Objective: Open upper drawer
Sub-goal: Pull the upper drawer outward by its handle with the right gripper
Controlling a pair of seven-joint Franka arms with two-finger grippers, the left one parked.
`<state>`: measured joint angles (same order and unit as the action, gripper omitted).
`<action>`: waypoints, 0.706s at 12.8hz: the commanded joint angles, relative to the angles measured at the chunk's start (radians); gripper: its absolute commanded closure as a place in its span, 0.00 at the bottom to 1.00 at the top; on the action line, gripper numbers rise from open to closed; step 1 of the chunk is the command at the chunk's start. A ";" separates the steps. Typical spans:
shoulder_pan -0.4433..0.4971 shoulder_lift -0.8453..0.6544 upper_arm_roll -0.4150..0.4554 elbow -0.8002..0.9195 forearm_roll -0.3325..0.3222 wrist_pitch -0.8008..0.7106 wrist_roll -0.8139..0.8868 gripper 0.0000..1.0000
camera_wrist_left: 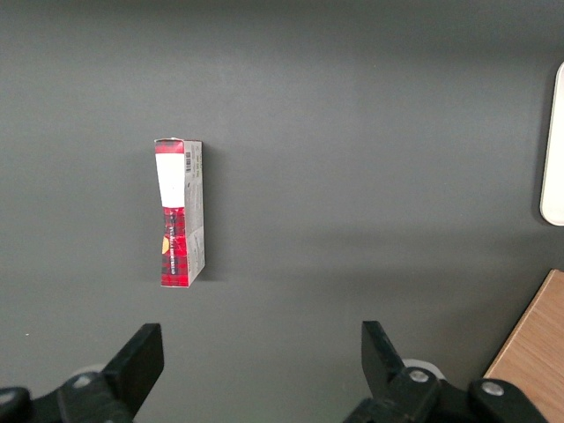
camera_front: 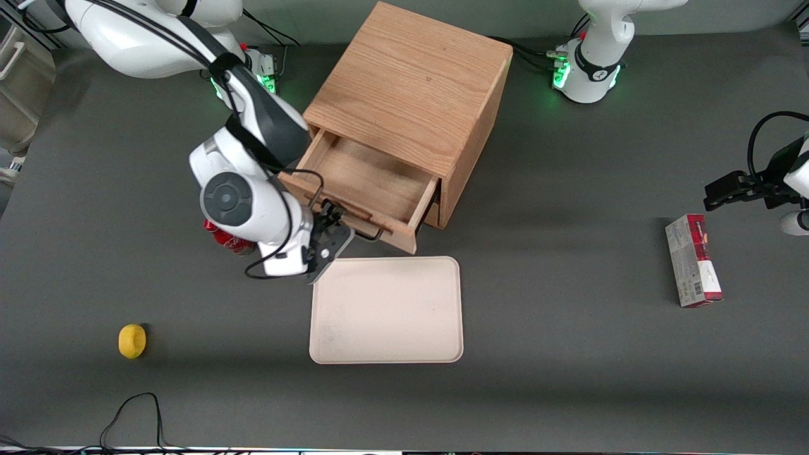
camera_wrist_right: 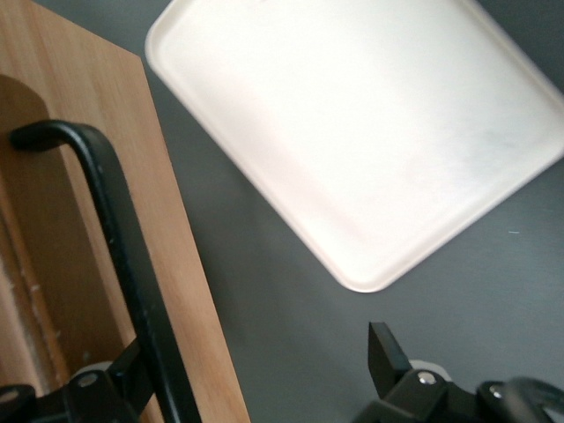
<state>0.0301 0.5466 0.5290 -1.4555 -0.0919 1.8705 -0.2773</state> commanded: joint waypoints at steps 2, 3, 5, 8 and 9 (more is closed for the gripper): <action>-0.002 0.029 -0.055 0.073 -0.011 -0.017 -0.036 0.00; -0.003 0.030 -0.057 0.075 -0.014 -0.016 -0.034 0.00; -0.004 0.030 -0.061 0.107 -0.019 -0.016 -0.033 0.00; -0.006 0.012 -0.133 0.162 -0.017 -0.036 -0.027 0.00; -0.015 -0.016 -0.144 0.165 -0.017 -0.069 -0.007 0.00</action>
<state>0.0212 0.5557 0.4071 -1.3341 -0.0978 1.8588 -0.2925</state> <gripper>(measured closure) 0.000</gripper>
